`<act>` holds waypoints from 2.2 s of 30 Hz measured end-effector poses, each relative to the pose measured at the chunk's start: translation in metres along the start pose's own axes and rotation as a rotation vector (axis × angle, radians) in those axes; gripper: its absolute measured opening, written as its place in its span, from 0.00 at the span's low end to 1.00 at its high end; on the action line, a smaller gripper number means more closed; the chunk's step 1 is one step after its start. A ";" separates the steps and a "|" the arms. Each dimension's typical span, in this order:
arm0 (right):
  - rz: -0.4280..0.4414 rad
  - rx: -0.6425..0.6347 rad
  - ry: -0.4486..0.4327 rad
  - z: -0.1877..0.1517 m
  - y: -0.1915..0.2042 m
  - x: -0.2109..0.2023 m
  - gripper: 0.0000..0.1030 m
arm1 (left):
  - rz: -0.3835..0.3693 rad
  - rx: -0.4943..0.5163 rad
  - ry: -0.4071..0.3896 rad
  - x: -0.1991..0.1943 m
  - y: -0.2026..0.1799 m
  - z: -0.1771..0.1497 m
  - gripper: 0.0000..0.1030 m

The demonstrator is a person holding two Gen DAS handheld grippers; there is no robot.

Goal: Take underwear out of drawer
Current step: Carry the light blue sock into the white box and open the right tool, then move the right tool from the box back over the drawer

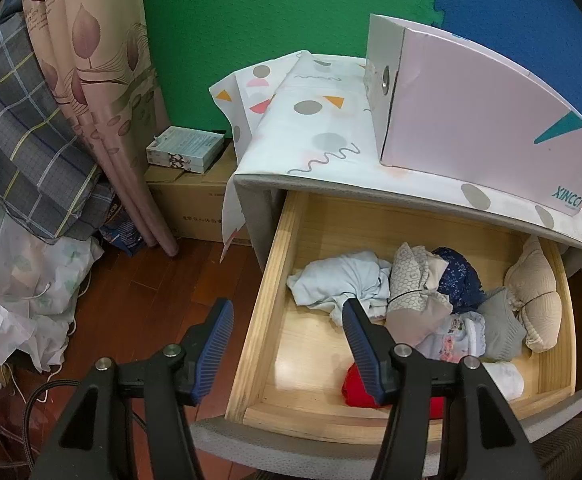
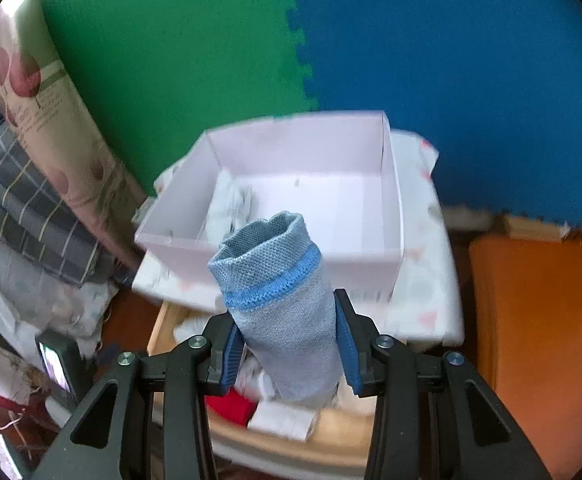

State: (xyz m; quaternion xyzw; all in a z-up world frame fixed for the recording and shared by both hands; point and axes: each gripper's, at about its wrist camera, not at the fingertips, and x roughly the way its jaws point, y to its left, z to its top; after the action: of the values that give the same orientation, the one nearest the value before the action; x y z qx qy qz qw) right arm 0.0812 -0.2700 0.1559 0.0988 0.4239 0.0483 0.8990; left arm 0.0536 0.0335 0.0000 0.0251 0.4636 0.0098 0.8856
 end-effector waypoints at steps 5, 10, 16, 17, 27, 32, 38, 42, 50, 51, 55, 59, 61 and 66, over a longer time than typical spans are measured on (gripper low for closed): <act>-0.043 -0.023 -0.023 0.046 0.008 0.013 0.38 | 0.002 0.001 0.002 0.000 0.000 0.000 0.57; -0.086 -0.019 0.010 0.077 0.005 0.048 0.38 | 0.005 0.010 -0.002 0.000 -0.001 -0.001 0.57; -0.150 -0.017 0.107 0.091 -0.005 0.107 0.39 | 0.008 0.018 0.001 0.001 -0.003 -0.002 0.57; -0.158 -0.012 0.130 0.091 -0.007 0.119 0.39 | 0.006 0.020 0.001 0.001 -0.003 -0.001 0.57; -0.171 0.012 0.228 0.079 -0.019 0.167 0.41 | 0.004 0.028 0.005 0.002 -0.005 -0.001 0.57; -0.166 0.032 0.225 0.075 -0.019 0.170 0.49 | 0.006 0.030 0.007 0.003 -0.006 -0.001 0.57; -0.129 0.001 0.175 0.076 -0.008 0.132 0.51 | 0.006 0.030 0.014 0.004 -0.007 -0.001 0.57; -0.084 -0.049 0.173 0.057 0.001 0.098 0.51 | 0.009 0.041 0.023 0.006 -0.010 -0.001 0.57; -0.061 -0.083 0.213 -0.017 -0.008 0.053 0.53 | 0.014 0.048 0.045 0.009 -0.009 -0.002 0.57; -0.069 -0.092 0.230 -0.029 -0.011 0.055 0.53 | 0.015 0.049 0.048 0.010 -0.009 -0.001 0.57; -0.089 -0.079 0.294 -0.061 -0.024 0.071 0.53 | 0.021 0.056 0.057 0.011 -0.010 -0.001 0.57; -0.107 -0.044 0.358 -0.084 -0.040 0.102 0.53 | 0.023 0.065 0.058 0.011 -0.010 -0.002 0.57; -0.109 -0.021 0.380 -0.091 -0.048 0.117 0.53 | 0.022 0.065 0.061 0.012 -0.010 -0.002 0.57; -0.111 0.024 0.412 -0.100 -0.063 0.151 0.53 | 0.020 0.070 0.066 0.013 -0.011 -0.001 0.57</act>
State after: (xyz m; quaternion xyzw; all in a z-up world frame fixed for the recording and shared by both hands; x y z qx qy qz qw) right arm 0.1000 -0.2919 -0.0332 0.0743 0.6040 0.0128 0.7934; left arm 0.0597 0.0228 -0.0121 0.0604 0.4925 0.0032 0.8682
